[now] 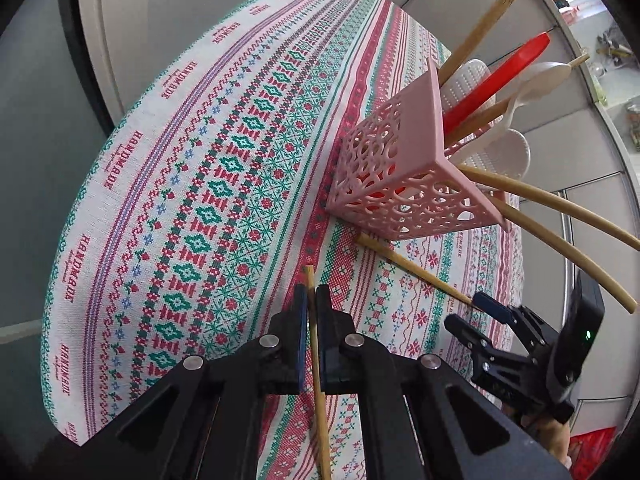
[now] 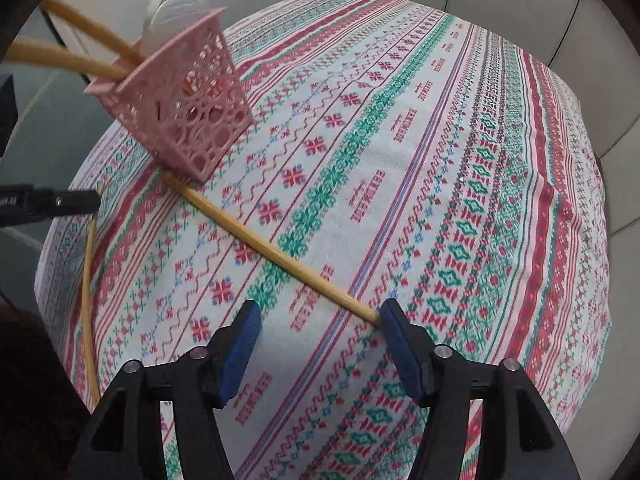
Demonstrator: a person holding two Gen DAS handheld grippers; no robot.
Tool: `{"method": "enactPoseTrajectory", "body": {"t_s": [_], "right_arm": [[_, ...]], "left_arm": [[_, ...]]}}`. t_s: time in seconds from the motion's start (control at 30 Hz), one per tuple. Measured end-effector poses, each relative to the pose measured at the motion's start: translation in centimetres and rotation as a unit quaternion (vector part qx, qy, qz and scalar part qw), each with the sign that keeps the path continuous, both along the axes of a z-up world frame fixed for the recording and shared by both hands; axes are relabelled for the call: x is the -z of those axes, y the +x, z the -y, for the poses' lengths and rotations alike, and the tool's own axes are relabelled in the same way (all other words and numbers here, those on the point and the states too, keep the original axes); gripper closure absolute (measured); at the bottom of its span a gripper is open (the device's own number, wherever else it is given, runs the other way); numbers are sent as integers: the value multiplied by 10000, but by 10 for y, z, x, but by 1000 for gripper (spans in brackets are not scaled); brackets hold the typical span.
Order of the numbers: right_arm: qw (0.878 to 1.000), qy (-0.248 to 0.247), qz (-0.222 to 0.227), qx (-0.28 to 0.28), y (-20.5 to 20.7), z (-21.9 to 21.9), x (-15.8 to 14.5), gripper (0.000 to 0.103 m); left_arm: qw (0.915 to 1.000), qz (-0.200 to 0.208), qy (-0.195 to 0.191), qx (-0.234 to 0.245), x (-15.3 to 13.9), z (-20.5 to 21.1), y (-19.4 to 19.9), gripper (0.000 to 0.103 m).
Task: Organize utensils
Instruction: 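Grasp the other wooden chopstick with the right tool while the left tool holds its chopstick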
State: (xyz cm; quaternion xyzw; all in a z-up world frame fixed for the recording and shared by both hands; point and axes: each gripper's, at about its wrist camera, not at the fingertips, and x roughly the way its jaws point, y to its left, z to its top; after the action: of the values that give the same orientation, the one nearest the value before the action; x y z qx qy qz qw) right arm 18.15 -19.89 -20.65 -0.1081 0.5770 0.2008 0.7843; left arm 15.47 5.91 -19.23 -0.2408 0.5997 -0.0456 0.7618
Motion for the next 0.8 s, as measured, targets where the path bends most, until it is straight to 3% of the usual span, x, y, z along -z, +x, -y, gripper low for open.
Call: {"method": "enactPoseTrajectory", "body": {"t_s": [0.13,0.37,0.63,0.8], "right_arm": [[9991,308,-297,-28,10,3,7,35],[9946,181,-636,-798,-14,-19,7,37],[9870,-370,-179,-1556,-39,-79,3,53],[9852,-509,7,-1635,-33,-115,3,66]], "left_arm": [[9999,-34,-79,76,-2,-9,1,100],[9999,6,-90,84,-19,-49,3,100],[9996,205,175,78,-36,-71,-2,100],[9991,262,302,111,-39,-74,-5,100]]}}
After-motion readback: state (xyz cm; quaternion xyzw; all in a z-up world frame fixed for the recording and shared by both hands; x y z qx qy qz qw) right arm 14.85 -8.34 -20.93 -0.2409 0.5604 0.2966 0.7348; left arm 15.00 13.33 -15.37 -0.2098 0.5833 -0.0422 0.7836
